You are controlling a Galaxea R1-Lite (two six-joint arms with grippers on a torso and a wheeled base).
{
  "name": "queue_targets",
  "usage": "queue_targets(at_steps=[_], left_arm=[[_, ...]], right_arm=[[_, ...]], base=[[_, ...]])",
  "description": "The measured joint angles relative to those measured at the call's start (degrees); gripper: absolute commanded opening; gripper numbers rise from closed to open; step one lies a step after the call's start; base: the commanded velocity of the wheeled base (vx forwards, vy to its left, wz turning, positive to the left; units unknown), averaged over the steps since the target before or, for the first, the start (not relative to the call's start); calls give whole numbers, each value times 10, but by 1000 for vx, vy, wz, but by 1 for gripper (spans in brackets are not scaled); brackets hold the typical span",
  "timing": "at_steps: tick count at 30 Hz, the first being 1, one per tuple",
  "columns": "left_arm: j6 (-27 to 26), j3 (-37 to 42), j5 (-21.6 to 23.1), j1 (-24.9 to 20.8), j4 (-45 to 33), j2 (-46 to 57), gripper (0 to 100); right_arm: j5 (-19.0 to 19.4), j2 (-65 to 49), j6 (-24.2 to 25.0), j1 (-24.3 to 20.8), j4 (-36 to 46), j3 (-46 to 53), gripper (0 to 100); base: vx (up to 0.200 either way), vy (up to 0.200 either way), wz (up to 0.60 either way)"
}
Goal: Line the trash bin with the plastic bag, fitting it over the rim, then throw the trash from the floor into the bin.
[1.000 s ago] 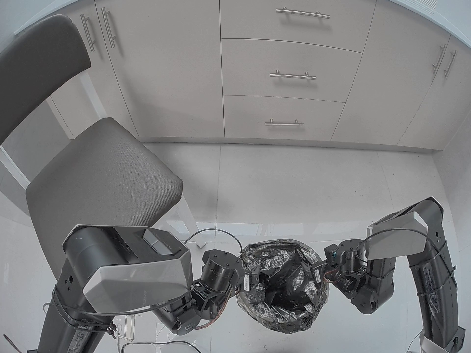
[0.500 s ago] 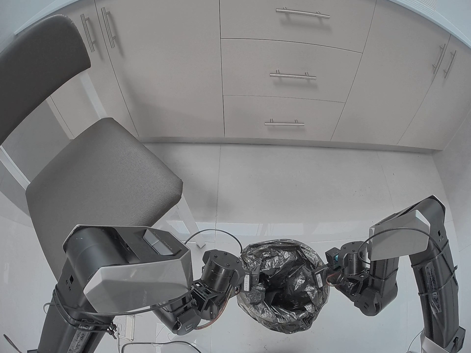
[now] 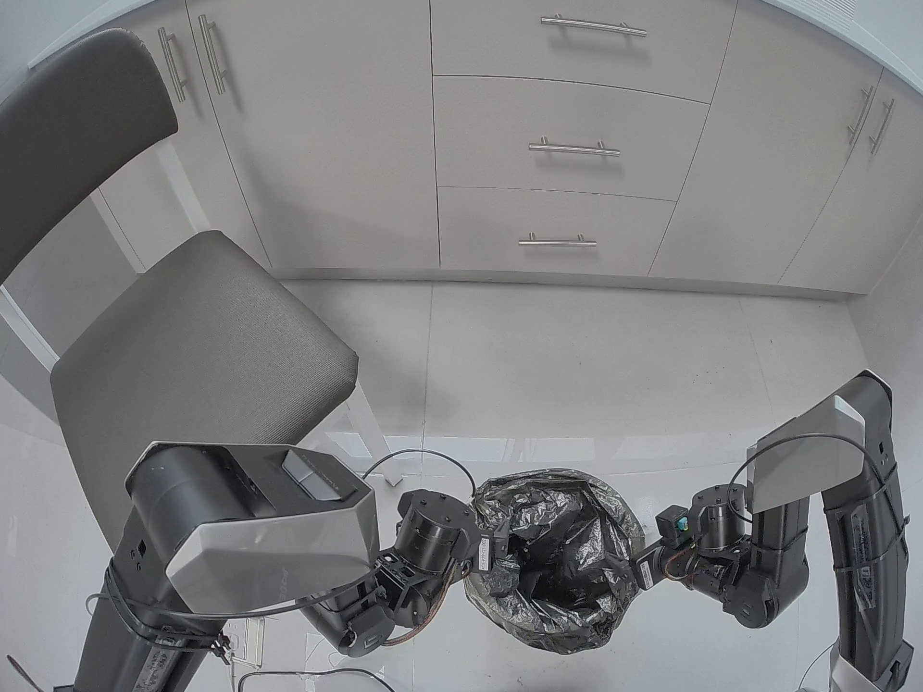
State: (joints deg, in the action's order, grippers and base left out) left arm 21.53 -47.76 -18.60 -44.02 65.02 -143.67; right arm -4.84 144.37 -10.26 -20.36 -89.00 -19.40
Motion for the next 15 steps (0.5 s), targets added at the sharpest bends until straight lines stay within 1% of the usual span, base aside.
queue_targets(at_steps=[8, 11, 15], left_arm=[[0, 0, 0, 0, 0, -2, 100], [0, 0, 0, 0, 0, -3, 100], [0, 0, 0, 0, 0, -4, 100]], right_arm=[[-6, 4, 3, 13, 0, -1, 100], [-18, 4, 3, 15, 0, -3, 100], [-50, 4, -3, 15, 0, -3, 100]], base=[[0, 0, 0], [0, 0, 0], [0, 0, 0]])
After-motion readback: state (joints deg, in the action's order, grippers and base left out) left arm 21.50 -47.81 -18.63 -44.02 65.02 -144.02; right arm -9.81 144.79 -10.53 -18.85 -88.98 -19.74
